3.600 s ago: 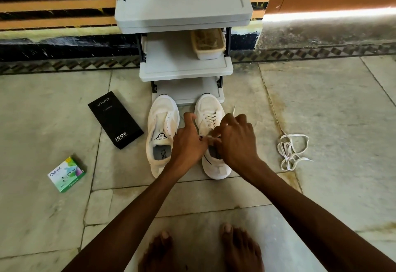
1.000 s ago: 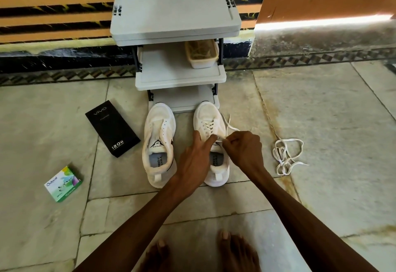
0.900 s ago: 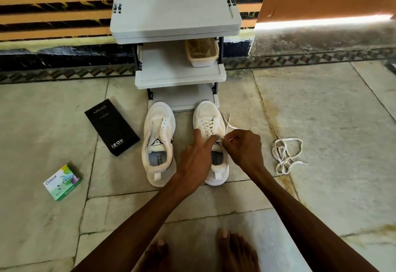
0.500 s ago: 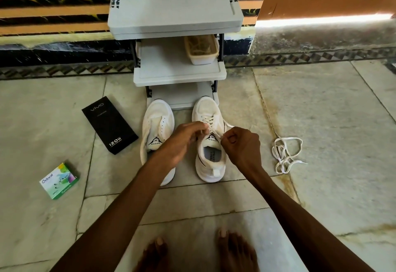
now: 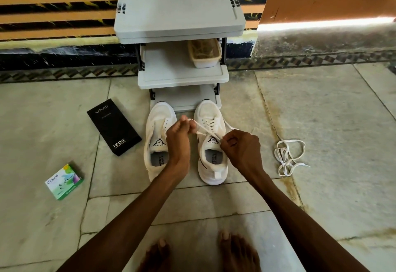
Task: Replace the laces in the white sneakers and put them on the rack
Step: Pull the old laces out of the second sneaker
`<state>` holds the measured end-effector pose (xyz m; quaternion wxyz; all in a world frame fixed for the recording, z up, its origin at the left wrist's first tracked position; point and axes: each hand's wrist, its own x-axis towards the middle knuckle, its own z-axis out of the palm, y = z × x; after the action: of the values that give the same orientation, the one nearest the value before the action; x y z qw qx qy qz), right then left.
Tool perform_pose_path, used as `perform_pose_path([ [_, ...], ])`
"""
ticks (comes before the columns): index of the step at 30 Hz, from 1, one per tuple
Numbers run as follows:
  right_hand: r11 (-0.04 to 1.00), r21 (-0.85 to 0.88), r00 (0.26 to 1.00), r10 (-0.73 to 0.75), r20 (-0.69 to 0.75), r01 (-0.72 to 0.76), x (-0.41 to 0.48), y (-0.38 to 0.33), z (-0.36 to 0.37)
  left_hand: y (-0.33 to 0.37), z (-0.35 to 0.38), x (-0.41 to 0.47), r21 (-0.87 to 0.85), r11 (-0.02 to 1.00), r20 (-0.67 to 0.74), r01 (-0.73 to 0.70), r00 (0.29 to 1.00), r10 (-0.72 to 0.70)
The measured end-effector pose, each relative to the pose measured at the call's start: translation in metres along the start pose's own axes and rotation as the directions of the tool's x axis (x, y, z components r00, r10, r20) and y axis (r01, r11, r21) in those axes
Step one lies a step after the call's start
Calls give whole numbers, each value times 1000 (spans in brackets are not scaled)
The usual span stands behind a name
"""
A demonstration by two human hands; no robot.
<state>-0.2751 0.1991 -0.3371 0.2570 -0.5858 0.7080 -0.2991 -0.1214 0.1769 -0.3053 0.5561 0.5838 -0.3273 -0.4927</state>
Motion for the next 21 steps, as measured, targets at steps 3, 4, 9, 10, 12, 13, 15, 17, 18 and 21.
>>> perform_pose_path([
  [3, 1000, -12, 999, 1, 34, -1, 3, -3, 1, 7, 2, 1, 169, 984, 197, -62, 980, 28],
  [4, 1000, -11, 999, 4, 35, -3, 4, -2, 1, 16, 1, 4, 223, 972, 345, -66, 939, -15],
  [9, 1000, -6, 998, 31, 50, -31, 7, 0, 0, 33, -3, 15, 698, 450, 715, -558, 585, -383],
  [10, 999, 0, 998, 35, 52, -35, 6, 0, 0, 34, -1, 13, 681, 437, 729, -588, 604, -323],
  [12, 999, 15, 997, 46, 56, -47, 6, 0, -2, 32, 3, 9, 562, 696, 664, -447, 745, -58],
  [13, 998, 27, 996, 61, 60, -63, 6, 0, -3, 32, 2, 7, 364, 897, 535, -250, 845, 19],
  [15, 993, 63, 993, 99, 66, -103, 6, 1, -4, 32, -6, 4, -211, 976, 363, 51, 931, 30],
  [17, 988, 91, 990, 120, 77, -127, 6, 2, -4, 29, -15, -2, -417, 895, 362, 156, 932, 6],
  [18, 987, 95, 990, 121, 77, -128, 7, 2, -4, 30, -18, -3, -331, 927, 411, 177, 911, -27],
  [21, 985, 106, 988, 130, 80, -139, 8, 2, -4, 37, -25, -3, 351, 933, 610, 76, 738, -289],
])
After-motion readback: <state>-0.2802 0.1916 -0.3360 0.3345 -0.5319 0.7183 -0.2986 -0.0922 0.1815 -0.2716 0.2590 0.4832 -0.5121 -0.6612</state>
